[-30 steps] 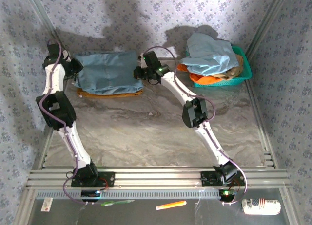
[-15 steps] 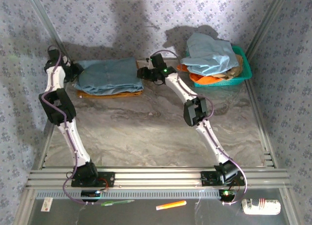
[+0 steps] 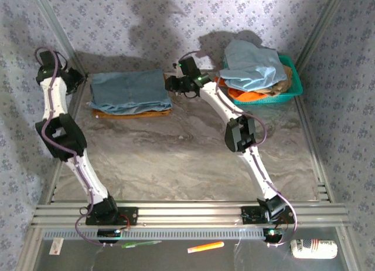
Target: Fold and stack the trousers
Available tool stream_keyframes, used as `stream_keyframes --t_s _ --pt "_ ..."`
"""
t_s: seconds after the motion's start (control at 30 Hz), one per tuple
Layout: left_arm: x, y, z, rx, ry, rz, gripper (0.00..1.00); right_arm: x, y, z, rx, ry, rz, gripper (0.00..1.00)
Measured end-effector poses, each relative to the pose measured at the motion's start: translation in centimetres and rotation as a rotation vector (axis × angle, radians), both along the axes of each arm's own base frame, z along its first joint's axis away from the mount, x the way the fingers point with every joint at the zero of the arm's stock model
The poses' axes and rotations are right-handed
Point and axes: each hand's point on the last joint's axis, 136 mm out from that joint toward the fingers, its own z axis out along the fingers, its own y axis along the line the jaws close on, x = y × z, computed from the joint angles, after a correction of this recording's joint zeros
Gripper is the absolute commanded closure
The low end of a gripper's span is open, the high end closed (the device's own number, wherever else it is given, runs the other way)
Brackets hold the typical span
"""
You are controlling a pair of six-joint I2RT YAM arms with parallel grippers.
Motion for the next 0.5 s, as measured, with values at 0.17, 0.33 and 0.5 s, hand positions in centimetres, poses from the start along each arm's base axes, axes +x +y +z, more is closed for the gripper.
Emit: stream_keyframes --t_s 0.17,0.33,0.5 --pt "0.1 -7.6 0.9 -0.016 -0.034 -0.114 1.00 -2.2 3.3 -1.9 0.009 0.043 0.046 0.94" --pt "-1.4 -12.1 -7.5 -0.098 0.108 -0.175 1.00 -2.7 4.0 -6.7 -0.013 0.122 0.050 0.95" --pt "-4.4 -10.1 -14.0 -0.129 0.223 -0.092 1.00 -2.7 4.1 -8.4 0.009 0.170 0.054 0.91"
